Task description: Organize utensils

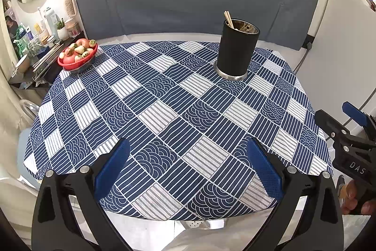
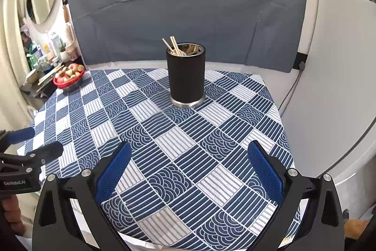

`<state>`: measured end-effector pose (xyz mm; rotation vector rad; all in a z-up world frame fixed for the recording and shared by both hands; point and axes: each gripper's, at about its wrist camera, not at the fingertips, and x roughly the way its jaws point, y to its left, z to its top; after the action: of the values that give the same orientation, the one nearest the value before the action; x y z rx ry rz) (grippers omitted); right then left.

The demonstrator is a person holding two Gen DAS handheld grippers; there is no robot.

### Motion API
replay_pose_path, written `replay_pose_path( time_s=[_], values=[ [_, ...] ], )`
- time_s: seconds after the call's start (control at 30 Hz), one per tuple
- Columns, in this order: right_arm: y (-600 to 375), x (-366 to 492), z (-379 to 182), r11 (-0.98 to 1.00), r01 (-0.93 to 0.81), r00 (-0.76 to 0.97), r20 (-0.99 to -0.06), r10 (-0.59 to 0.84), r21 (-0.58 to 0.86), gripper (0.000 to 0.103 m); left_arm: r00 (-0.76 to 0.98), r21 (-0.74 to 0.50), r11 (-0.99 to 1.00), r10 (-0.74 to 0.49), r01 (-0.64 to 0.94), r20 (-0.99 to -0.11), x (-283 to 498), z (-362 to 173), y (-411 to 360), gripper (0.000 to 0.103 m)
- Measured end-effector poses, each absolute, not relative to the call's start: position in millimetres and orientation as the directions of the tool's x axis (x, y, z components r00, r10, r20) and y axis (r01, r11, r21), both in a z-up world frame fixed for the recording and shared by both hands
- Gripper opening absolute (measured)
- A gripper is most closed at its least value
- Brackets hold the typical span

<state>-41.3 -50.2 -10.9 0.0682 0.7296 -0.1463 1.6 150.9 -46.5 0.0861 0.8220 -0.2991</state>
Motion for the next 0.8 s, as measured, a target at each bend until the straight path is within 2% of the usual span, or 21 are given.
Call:
replay_pose_path(
  time_s=[0.8],
  values=[
    [-50.1, -38.7, -10.8, 0.989, 0.15, 0.741, -0.662, -0.109, 0.006, 0.095, 0.637, -0.045, 0.957, -0.226, 0.287, -0.737, 4.2, -47.9, 152.0, 0.097]
  ],
)
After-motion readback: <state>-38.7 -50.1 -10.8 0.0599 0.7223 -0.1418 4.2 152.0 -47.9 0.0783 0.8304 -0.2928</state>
